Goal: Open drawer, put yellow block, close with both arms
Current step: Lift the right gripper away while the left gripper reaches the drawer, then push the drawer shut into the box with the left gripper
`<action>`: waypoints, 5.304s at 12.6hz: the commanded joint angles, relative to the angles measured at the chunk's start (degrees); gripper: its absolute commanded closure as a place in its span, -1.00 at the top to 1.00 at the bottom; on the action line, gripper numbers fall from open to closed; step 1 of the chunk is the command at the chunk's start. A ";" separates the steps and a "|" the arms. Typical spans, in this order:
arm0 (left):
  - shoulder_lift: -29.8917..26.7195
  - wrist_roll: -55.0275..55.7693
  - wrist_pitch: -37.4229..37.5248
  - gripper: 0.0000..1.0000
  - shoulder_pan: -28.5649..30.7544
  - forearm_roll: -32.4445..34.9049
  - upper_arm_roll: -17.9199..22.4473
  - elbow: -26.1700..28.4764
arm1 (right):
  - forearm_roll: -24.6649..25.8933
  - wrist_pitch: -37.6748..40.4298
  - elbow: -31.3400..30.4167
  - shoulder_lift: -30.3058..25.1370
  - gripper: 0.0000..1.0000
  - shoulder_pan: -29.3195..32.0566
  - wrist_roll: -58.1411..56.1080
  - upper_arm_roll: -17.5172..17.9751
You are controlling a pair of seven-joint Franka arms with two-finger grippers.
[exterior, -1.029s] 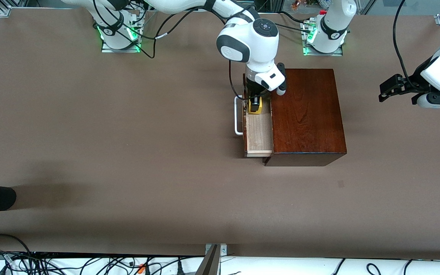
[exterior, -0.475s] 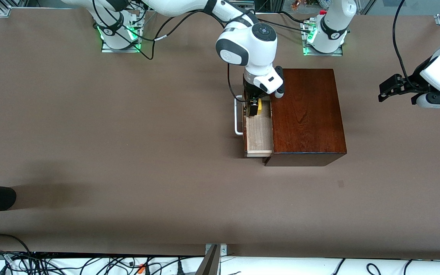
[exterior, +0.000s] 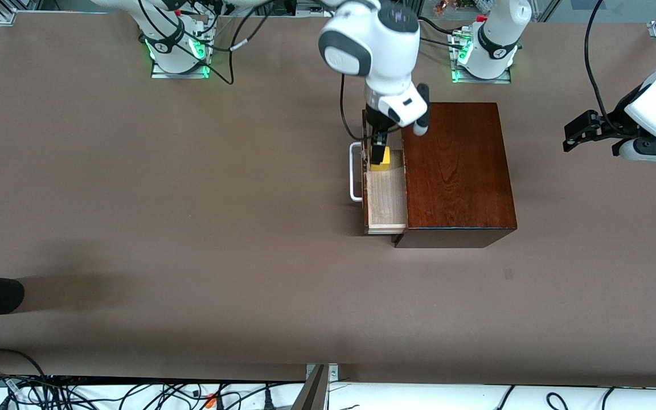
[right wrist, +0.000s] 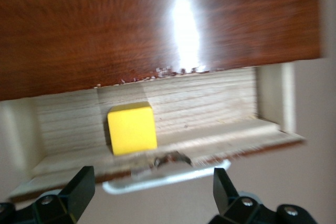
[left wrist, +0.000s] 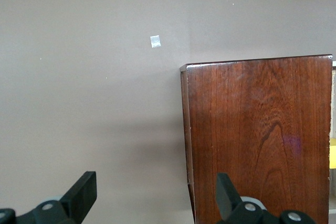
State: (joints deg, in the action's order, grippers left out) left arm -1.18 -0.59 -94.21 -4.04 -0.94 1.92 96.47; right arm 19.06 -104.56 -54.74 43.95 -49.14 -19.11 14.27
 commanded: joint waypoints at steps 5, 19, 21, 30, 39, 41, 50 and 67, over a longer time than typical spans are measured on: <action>1.53 -2.21 5.32 1.00 -0.70 -1.61 -0.16 -2.69 | -4.90 15.24 0.25 -15.18 1.00 13.07 1.88 -0.82; 25.77 -19.86 -3.65 1.00 -10.96 -1.70 -30.92 -12.45 | -20.11 24.59 -26.34 -42.70 1.00 41.32 18.66 -10.74; 30.42 -25.83 -12.71 1.00 -14.23 -1.08 -30.75 -12.36 | -20.02 21.70 -30.49 -42.81 1.00 41.32 18.75 -13.46; 38.88 -42.38 -23.48 1.00 -17.49 11.74 -30.31 -8.23 | -19.50 10.70 -37.55 -41.67 1.00 41.40 18.23 -17.25; 37.92 -42.48 -8.63 1.00 -14.60 17.46 -29.96 -9.02 | -19.58 11.31 -36.05 -40.79 1.00 41.49 21.83 -17.17; 37.31 -42.56 -6.44 1.00 -13.28 19.31 -30.22 -9.11 | -19.67 11.31 -35.96 -40.88 1.00 41.49 21.83 -17.08; 36.86 -42.56 -5.90 1.00 -11.52 19.40 -30.22 -9.11 | -19.67 10.87 -35.96 -40.88 1.00 41.49 21.74 -17.17; 21.86 -13.57 1.81 1.00 -2.40 3.49 -30.31 -12.18 | -19.85 10.61 -36.05 -40.44 1.00 41.67 21.74 -17.78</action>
State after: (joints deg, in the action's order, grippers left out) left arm 25.88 -17.55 -96.16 -9.97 3.88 -28.38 83.04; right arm -0.58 -94.01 -91.47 3.29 -7.57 2.00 -3.46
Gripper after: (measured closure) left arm 0.000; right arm 0.000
